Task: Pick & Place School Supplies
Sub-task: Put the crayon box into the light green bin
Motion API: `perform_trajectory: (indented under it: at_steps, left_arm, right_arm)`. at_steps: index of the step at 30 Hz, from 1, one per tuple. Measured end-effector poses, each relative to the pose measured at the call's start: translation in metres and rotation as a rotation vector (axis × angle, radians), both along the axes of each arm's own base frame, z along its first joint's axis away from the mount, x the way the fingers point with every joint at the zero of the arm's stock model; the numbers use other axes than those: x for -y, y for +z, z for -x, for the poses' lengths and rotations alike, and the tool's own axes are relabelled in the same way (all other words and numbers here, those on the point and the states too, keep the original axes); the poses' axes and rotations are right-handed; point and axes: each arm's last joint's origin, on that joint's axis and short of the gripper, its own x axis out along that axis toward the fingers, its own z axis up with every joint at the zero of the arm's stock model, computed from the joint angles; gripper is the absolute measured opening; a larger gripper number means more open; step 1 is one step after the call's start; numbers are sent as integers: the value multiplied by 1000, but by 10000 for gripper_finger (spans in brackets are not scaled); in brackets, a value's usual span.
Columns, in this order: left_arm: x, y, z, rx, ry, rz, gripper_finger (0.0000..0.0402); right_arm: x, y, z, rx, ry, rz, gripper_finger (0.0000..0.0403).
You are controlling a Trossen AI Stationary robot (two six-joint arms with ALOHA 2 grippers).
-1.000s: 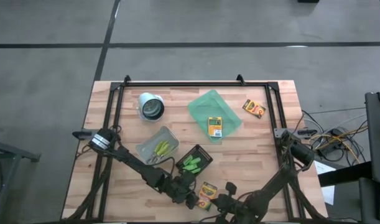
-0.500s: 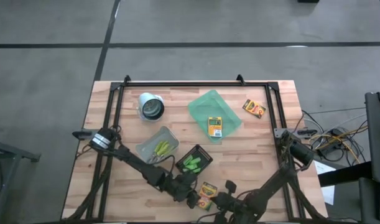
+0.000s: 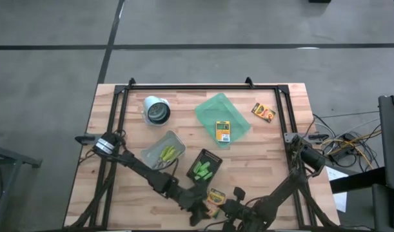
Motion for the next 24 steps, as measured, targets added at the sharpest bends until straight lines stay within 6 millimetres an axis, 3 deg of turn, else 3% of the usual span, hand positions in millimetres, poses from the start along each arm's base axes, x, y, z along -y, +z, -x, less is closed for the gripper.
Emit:
perform_trajectory:
  at_steps: [9,20,24]
  left_arm:
    - [1,-17,13,-88,-247,-185,181]
    - [-2,-17,12,0,-337,-311,181]
    - [-3,-16,10,35,-278,-364,181]
  right_arm:
    - [0,-1,1,-11,5,-2,8]
    - [0,-1,1,-23,12,-10,8]
    - [0,-5,1,-32,15,-8,8]
